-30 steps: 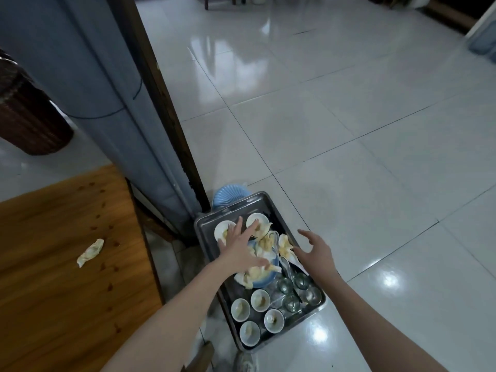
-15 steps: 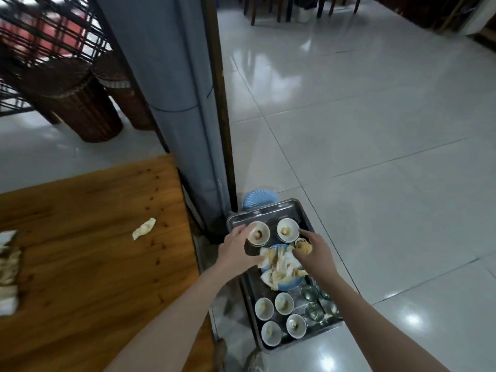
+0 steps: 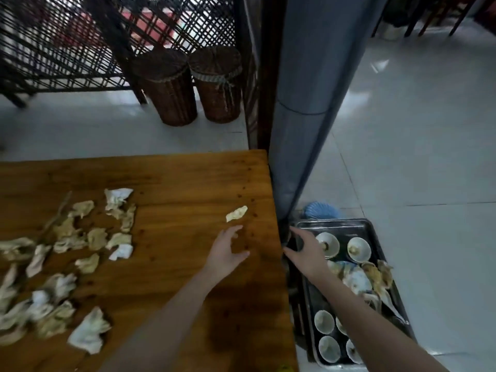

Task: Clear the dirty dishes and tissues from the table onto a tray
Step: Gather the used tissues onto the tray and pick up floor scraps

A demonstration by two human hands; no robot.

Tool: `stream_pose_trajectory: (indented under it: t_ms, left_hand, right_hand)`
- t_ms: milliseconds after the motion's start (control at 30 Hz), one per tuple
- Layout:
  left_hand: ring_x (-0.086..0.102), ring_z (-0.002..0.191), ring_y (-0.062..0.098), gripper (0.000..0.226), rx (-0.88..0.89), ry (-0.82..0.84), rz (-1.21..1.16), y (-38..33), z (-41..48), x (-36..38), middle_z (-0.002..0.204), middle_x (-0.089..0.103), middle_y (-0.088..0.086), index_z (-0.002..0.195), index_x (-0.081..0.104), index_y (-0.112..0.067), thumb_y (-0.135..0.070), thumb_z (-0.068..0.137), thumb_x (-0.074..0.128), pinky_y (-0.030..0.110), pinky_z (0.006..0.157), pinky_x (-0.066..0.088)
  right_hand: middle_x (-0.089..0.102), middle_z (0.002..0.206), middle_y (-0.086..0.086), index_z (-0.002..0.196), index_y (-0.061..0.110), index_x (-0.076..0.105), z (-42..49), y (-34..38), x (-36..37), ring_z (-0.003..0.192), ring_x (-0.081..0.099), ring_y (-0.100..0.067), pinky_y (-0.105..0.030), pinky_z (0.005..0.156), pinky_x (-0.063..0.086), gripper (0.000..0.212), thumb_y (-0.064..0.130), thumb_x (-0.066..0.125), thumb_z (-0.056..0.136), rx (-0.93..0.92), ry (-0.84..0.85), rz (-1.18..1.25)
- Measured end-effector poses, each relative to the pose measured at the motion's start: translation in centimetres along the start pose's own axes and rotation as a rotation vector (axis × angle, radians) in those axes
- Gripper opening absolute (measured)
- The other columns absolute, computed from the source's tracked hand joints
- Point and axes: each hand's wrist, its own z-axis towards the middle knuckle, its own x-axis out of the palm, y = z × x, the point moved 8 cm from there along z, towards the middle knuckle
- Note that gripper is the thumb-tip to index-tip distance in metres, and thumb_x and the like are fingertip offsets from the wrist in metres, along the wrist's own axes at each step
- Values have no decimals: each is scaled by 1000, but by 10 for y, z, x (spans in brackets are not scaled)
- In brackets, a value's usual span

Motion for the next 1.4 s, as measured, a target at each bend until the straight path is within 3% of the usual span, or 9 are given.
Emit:
stream_pose_trajectory:
  t_ms: [100, 233, 300, 400, 633, 1067, 1133, 1233, 1400]
  left_hand:
    - [46, 116, 12, 69, -41, -36, -17, 32, 2, -32, 129, 47, -4, 141, 39, -30, -20, 82, 74, 30, 102, 42]
    - [44, 121, 15, 70, -91, -67, -63, 71, 9, -68, 130, 45, -5, 141, 39, -32, -20, 82, 73, 34, 102, 43]
    - [44, 120, 15, 68, -103, -87, -78, 87, 14, -84, 128, 44, -6, 140, 40, -33, -20, 82, 73, 33, 100, 43]
    - [44, 116, 12, 64, -102, -102, -86, 112, 20, -106, 127, 44, -6, 138, 41, -33, -21, 84, 72, 28, 96, 43]
    - [47, 108, 7, 57, -95, -208, -146, 158, 35, -147, 121, 45, -9, 134, 46, -33, -19, 85, 71, 23, 85, 40]
    - [48, 109, 9, 52, -76, -241, -217, 191, 26, -181, 121, 48, -7, 131, 49, -31, -18, 86, 70, 24, 80, 42]
    - [49, 108, 9, 51, -78, -256, -221, 192, 16, -180, 120, 49, -7, 129, 50, -32, -18, 85, 71, 21, 77, 42]
    - [51, 110, 12, 51, -76, -286, -235, 192, -5, -180, 119, 51, -6, 129, 52, -28, -16, 84, 72, 23, 85, 44]
    - [52, 113, 15, 47, -107, -358, -233, 200, -50, -182, 125, 52, 0, 126, 54, -20, -10, 83, 72, 27, 95, 45]
  right_hand:
    - [52, 131, -2, 132, 22, 51, 12, 30, 35, 122, 47, -17, -26, 98, 38, 54, 20, 71, 81, -36, 42, 1]
    - [44, 141, 0, 138, 27, 44, 34, 59, 78, 131, 39, -19, -37, 108, 36, 60, 20, 69, 84, -16, 105, -42]
    - [42, 142, 1, 138, 29, 43, 45, 70, 93, 132, 38, -19, -34, 106, 36, 59, 20, 68, 85, -16, 105, -68]
    - [40, 144, -1, 139, 27, 43, 62, 86, 114, 132, 36, -21, -30, 104, 33, 58, 19, 66, 86, -90, 112, -194]
    - [34, 147, -4, 142, 24, 38, 100, 108, 150, 133, 35, -25, -41, 109, 35, 56, 15, 58, 91, -131, 122, -491]
    - [58, 106, -4, 108, 14, 63, 94, 116, 185, 108, 48, -23, -29, 85, 44, 34, -9, 50, 86, -178, 100, -532]
    - [59, 110, -6, 109, 13, 63, 85, 118, 194, 112, 49, -23, -30, 88, 45, 32, -7, 49, 88, -190, 163, -497]
    - [54, 119, -4, 113, 14, 61, 69, 125, 208, 115, 49, -21, -26, 90, 46, 32, -4, 54, 88, -230, 220, -453]
    - [35, 134, -8, 135, 15, 45, 47, 121, 213, 121, 40, -24, -32, 93, 49, 56, -8, 54, 85, -227, 203, -510]
